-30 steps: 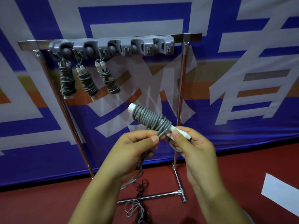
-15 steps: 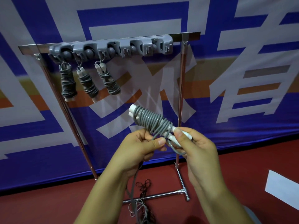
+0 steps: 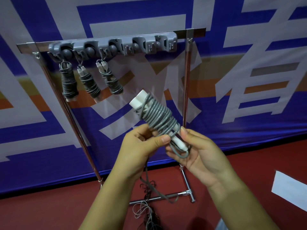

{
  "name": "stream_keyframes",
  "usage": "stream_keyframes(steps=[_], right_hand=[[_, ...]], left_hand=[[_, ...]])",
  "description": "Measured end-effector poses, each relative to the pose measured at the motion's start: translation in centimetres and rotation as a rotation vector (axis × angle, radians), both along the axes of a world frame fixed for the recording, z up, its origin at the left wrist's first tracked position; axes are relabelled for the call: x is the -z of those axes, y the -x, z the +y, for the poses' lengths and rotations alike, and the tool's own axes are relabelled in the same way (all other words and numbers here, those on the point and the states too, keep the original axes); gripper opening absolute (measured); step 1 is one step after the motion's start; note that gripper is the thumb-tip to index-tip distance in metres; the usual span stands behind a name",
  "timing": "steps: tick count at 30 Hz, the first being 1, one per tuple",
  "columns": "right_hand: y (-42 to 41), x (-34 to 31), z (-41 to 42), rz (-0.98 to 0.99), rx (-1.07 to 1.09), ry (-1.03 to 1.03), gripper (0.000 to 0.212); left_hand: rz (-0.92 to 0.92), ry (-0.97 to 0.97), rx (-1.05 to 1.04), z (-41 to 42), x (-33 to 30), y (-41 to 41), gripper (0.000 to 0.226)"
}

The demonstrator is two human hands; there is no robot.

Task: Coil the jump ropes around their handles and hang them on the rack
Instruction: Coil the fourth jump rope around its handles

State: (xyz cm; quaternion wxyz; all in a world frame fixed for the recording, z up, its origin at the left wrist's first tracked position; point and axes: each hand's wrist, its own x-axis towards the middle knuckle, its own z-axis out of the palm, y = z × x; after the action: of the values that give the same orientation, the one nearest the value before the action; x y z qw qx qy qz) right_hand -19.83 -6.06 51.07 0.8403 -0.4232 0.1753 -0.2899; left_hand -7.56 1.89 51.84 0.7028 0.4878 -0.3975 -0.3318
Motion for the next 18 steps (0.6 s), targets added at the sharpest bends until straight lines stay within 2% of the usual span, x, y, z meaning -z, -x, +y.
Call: stream_keyframes(steps=[2, 3, 6, 9, 13, 15, 18], right_hand=[[-0.5, 1.0, -0.2, 0.043, 0.098, 0.093, 0.025], [-0.7, 1.7, -0.2, 0.101, 0.213, 0.222, 0.02], [-0.7, 2.9, 0.3, 0.178, 0.551, 0.778, 0.022], [-0.8, 3.6, 0.5, 0.215, 0.584, 1.188, 0.039], [-1.3, 4.6, -0.2, 0.325, 0.592, 1.305, 0.062], [-1.6, 5.2, -0.2, 0.341, 0.625, 1.304, 0.06], [-1.8, 5.4, -0.2, 0.307, 0.69, 1.286, 0.045]], left_hand=[[-0.003, -0.011, -0.037, -0.1, -0.1, 0.5, 0.025], [-0.019, -0.016, -0.051, -0.1, 0.0, 0.7, 0.019], [-0.045, -0.032, -0.121, -0.2, 0.1, 0.9, 0.011], [-0.029, -0.016, -0.194, -0.3, 0.1, 0.8, 0.024], [0.043, -0.047, -0.205, -0.6, 0.5, 0.9, 0.009], [0.093, -0.08, -0.2, -0.6, 0.7, 1.0, 0.012], [0.118, -0.124, -0.176, -0.6, 1.2, 0.8, 0.011]])
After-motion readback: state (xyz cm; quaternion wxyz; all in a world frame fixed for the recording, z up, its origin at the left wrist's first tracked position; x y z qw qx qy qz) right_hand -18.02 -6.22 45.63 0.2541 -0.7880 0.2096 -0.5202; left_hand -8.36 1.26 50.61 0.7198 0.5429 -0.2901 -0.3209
